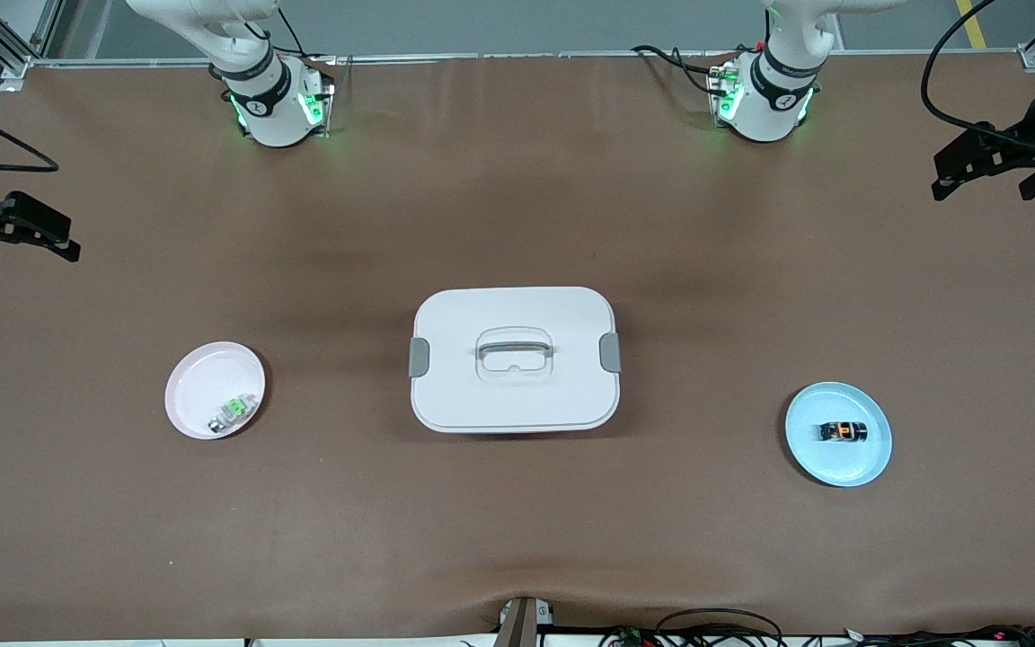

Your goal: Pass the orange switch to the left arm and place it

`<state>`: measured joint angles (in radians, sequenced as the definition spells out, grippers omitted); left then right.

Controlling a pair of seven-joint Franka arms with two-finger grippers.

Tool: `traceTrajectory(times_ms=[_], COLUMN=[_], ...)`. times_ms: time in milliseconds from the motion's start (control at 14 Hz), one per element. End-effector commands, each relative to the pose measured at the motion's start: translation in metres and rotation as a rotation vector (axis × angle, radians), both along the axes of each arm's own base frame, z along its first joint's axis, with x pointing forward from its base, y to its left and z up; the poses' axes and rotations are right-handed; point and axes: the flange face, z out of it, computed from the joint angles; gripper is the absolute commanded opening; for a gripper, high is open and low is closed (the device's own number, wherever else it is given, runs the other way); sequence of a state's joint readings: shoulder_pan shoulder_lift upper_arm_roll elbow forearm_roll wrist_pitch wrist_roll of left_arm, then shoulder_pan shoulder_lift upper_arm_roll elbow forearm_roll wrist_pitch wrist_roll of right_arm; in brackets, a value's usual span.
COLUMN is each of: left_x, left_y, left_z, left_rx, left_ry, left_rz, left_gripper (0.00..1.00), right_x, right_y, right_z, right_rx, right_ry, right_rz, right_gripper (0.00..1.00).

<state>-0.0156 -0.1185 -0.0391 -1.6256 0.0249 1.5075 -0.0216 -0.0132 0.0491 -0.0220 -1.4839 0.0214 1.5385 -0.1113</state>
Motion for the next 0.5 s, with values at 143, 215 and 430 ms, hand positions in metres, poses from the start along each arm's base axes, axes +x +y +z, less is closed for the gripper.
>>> traceTrajectory(times_ms=[143,215,430], left_x=[-0.0024,-0.0044,-0.0040], left_y=[-0.0010,-0.0001,0.0017], left_z=[0.0034,0.0019,0.0024], left_rx=[-0.013,-0.012,0.004], left_ry=[0.033,0.051,0.051], left_rz=[0.001,0.006,0.012], left_gripper=[1.00,1.00,1.00], right_x=[-0.0075,-0.0075,-0.0086], right_y=[0.0003,0.0003,-0.0084], right_z=[0.0038,0.0038,0.0052], right_rx=[0.009,0.009,0.015], right_ry=[-0.012,-0.012,-0.012], right_rz=[-0.008,-0.008,-0.028], right_gripper=[1.00,1.00,1.00])
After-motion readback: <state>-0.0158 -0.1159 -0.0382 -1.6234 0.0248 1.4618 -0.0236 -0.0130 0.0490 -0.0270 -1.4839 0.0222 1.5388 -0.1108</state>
